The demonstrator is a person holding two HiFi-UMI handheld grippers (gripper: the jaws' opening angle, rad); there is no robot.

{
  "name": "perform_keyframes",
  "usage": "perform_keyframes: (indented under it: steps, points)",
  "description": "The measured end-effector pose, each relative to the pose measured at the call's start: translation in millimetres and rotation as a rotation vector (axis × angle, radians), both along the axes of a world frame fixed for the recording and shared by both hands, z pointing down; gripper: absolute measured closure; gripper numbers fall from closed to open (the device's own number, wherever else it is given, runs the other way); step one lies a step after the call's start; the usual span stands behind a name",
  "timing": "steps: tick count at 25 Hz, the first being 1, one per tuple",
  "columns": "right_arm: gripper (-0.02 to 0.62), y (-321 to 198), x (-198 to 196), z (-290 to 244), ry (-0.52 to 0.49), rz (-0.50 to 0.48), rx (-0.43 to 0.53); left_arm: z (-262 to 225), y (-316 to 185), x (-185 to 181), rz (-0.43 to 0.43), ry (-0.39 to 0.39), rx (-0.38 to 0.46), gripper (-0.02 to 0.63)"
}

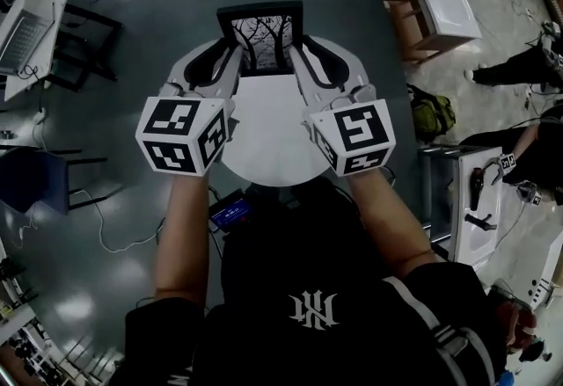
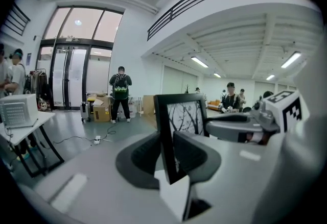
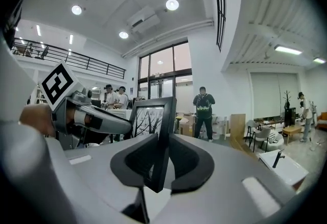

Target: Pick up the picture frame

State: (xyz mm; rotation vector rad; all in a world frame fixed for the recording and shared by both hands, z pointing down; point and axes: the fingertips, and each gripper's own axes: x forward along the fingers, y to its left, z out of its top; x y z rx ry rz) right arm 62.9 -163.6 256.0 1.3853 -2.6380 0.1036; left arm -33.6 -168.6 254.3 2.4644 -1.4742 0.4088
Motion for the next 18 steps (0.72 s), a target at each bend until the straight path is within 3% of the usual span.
perform_keyframes:
  steps: [18]
  points:
    - [0.535, 58.4, 18.5, -158.0, -0.053, -0.012, 0.312, -157.7, 62.8, 17.6, -0.003, -0.033, 0.322, 0.528]
